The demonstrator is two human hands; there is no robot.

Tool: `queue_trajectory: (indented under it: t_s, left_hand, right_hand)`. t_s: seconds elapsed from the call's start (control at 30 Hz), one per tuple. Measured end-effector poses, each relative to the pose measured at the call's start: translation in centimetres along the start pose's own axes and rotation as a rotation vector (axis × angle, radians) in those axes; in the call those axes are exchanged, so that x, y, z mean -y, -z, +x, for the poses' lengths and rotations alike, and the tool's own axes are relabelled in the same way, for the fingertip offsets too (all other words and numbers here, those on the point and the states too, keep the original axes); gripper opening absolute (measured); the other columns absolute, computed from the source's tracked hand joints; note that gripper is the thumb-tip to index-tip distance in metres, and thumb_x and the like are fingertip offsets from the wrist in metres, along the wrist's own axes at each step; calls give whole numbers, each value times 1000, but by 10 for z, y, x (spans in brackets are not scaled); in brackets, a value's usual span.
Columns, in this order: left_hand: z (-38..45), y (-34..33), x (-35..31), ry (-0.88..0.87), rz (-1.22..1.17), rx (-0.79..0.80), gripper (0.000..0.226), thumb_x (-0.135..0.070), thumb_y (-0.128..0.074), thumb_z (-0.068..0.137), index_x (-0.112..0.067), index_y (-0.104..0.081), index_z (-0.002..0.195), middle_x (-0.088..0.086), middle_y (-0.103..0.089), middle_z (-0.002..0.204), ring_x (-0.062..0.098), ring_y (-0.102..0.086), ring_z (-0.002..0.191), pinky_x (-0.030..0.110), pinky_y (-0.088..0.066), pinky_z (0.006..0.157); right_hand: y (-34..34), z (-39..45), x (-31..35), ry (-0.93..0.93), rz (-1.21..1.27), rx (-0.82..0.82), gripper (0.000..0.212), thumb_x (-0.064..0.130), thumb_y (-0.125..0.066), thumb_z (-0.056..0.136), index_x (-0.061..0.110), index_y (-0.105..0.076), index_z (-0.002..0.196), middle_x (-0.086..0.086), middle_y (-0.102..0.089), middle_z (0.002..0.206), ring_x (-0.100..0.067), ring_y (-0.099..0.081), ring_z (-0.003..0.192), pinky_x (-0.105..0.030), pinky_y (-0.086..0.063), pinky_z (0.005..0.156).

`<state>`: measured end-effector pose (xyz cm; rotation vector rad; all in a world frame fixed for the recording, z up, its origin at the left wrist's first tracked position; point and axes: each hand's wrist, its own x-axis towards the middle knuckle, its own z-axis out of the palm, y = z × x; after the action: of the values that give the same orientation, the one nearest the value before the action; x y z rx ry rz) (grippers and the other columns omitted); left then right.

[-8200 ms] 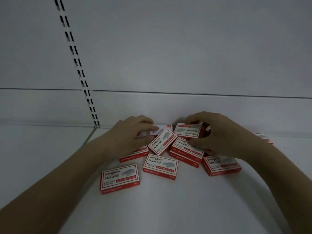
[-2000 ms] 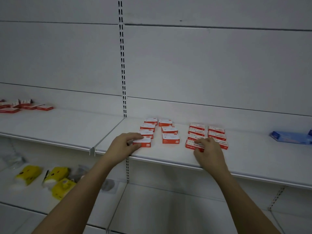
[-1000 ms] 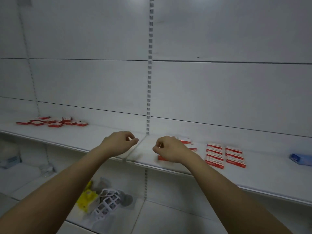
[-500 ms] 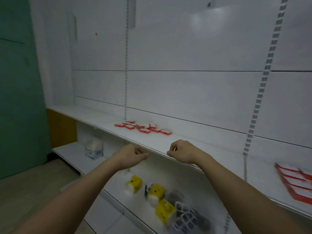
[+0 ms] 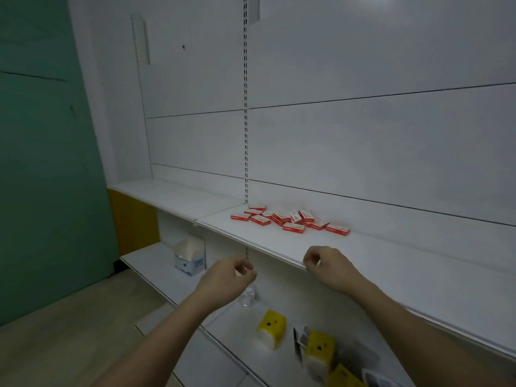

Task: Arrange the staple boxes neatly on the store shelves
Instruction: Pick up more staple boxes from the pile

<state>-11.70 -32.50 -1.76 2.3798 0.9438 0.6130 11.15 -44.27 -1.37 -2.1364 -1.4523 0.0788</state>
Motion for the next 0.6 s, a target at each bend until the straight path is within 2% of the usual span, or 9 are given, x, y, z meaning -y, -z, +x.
queue_trajectory:
  t_s: [0.13, 0.27, 0.33, 0.47, 0.6]
  left_hand:
    - [59, 11, 22, 0, 46, 32, 25, -44, -56, 90, -31, -64, 109, -14, -62, 102, 4, -57, 92, 28, -51, 83]
    - [126, 36, 39, -37, 114, 8, 21, -41, -56, 90, -32, -64, 108, -15, -63, 102, 4, -59, 91, 27, -51, 81]
    - [153, 38, 52, -58, 68, -18, 19, -36, -56, 91, -30, -65, 106, -13, -65, 101, 0, -58, 89, 22, -49, 76]
    - [187, 28, 84, -82, 89, 34, 17, -34, -57, 92, -32, -64, 107, -15, -63, 100, -3, -56, 89, 12, -40, 68]
    - [238, 28, 119, -66, -1, 35, 19, -26, -61, 90, -29, -63, 109, -11, -62, 102, 6, -57, 94, 21, -46, 76]
  right_hand:
    - [-15, 66, 3, -18, 125, -128, 17, 19, -53, 91, 20, -66, 102, 4, -64, 101, -12, -58, 88, -25, -47, 77]
    - [-28, 132, 7, -25, 157, -103, 17, 20, -52, 92, 19, -65, 103, 2, -63, 100, -13, -58, 87, -27, -45, 73]
    - [-39, 158, 2, -59, 163, -119, 14, 20, -54, 91, 18, -65, 100, -1, -64, 99, -15, -58, 85, -28, -46, 73]
    - [-56, 195, -11, -140, 121, -162, 11, 16, -58, 87, 15, -65, 95, -4, -64, 100, -18, -59, 88, -31, -46, 77]
    - [-54, 234, -13, -190, 53, -266, 17, 18, -61, 89, 10, -62, 105, -5, -55, 101, -11, -52, 73, -26, -38, 70]
